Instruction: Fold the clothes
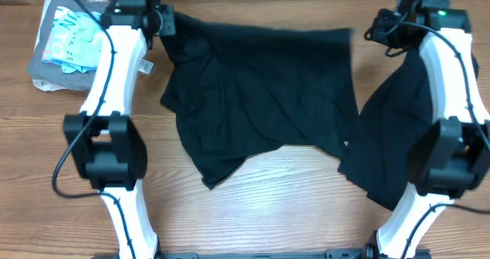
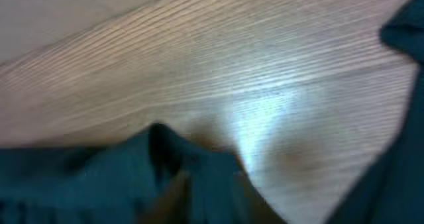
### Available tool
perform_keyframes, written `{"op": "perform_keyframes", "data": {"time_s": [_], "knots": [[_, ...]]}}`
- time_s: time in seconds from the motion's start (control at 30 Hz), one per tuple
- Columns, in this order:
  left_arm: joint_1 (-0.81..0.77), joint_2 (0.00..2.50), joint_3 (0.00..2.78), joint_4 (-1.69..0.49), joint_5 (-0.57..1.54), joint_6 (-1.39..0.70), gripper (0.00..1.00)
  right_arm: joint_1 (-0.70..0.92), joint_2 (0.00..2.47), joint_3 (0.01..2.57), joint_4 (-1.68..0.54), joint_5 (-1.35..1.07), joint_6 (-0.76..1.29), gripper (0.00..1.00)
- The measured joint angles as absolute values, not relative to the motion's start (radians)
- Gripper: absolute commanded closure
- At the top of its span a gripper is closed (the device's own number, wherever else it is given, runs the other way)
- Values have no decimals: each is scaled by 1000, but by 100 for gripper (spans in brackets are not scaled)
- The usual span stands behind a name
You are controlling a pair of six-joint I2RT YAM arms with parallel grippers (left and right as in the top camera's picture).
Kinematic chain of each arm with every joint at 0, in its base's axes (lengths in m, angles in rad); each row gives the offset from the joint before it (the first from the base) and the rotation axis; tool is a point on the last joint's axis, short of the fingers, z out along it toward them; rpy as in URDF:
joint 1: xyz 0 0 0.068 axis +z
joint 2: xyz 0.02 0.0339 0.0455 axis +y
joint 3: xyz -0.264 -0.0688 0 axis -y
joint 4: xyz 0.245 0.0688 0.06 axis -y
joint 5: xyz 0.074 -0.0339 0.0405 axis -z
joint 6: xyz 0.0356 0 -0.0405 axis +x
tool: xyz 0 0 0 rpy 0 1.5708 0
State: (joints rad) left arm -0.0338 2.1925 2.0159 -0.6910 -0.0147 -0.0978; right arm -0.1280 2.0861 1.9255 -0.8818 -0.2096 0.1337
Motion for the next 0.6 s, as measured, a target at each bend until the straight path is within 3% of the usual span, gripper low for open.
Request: {"op": "perform_keyframes", "data": {"time_s": [0.03, 0.07, 0.1, 0.33, 0.6], "knots": [[-40, 2216, 2015, -661, -10, -96, 3, -122, 2110, 1924, -843, -205, 129, 28], [-45, 2241, 2015, -618, -5, -97, 0, -116, 2129, 1924, -807, -202, 131, 7], [-49, 2261, 2015, -585, -1, -97, 0, -109, 2148, 1924, -777, -199, 128, 0], [-73, 2287, 2026, -571, 8, -97, 0, -74, 2162, 1937, -778, -219, 130, 0], [-79, 2173, 2075, -967, 12, -97, 0, -79, 2119, 1975, -1000, -391, 131, 0]]}}
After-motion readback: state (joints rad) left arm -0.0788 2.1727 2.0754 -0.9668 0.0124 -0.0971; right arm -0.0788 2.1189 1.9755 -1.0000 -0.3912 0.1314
